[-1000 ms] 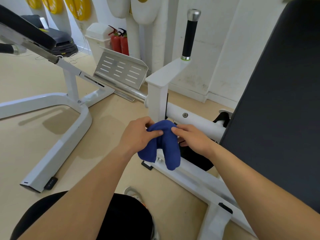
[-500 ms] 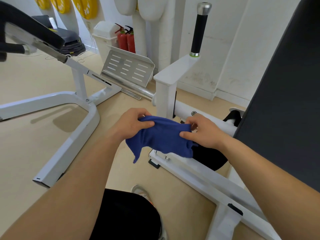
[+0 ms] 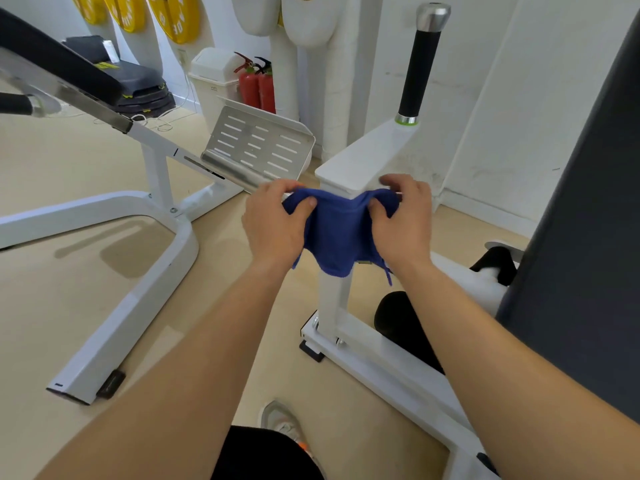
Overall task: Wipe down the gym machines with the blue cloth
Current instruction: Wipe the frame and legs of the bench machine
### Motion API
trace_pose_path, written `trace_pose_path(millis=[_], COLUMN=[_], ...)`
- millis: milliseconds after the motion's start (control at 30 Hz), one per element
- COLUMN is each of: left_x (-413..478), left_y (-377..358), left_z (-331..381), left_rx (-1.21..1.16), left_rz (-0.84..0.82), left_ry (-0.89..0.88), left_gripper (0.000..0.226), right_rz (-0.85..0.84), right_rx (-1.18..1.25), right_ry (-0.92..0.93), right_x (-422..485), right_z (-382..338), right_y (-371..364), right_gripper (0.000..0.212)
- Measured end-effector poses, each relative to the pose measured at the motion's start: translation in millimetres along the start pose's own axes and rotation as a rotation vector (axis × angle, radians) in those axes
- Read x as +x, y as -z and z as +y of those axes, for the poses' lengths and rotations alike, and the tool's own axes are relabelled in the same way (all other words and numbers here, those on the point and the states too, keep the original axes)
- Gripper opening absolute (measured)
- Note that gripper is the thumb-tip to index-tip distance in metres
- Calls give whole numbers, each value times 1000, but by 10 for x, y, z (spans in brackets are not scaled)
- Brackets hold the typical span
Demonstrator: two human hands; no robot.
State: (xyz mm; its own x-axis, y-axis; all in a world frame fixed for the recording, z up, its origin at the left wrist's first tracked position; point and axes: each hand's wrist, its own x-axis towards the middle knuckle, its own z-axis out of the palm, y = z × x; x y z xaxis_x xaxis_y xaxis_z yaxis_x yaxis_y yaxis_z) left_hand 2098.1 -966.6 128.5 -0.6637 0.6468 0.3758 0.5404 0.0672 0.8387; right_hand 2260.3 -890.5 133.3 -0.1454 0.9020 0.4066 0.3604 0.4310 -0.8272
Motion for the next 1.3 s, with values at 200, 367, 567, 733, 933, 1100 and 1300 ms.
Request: trace_pose_path(millis=[200, 367, 567, 733, 933, 1100, 1300], left_x=[-86, -271, -206, -160, -217, -367, -277], left_y=[-145, -323, -286, -295, -444, -472, -327], left_z=[27, 174, 192, 200, -148, -381, -37], left_rx=[-19, -272, -371, -330, -222, -165, -290], left_rz=[178, -50, -158, -103, -158, -285, -215], left_ry=[106, 83, -9, -83, -11, 72, 0], left_gripper=[18, 29, 31, 28, 28, 26, 21], right_rz=[107, -34, -115, -57, 0, -79, -58], right_rx=[179, 261, 275, 254, 173, 107, 183], right_ry=[-163, 27, 170, 199, 134, -2, -7], right_x=[-186, -434, -329, -201, -352, -571, -447], right_z=[-8, -55, 18, -17, 147, 362, 92], right_y=[-150, -353, -481, -516, -731, -792, -670], right_gripper=[5, 26, 52, 57, 72, 83, 65])
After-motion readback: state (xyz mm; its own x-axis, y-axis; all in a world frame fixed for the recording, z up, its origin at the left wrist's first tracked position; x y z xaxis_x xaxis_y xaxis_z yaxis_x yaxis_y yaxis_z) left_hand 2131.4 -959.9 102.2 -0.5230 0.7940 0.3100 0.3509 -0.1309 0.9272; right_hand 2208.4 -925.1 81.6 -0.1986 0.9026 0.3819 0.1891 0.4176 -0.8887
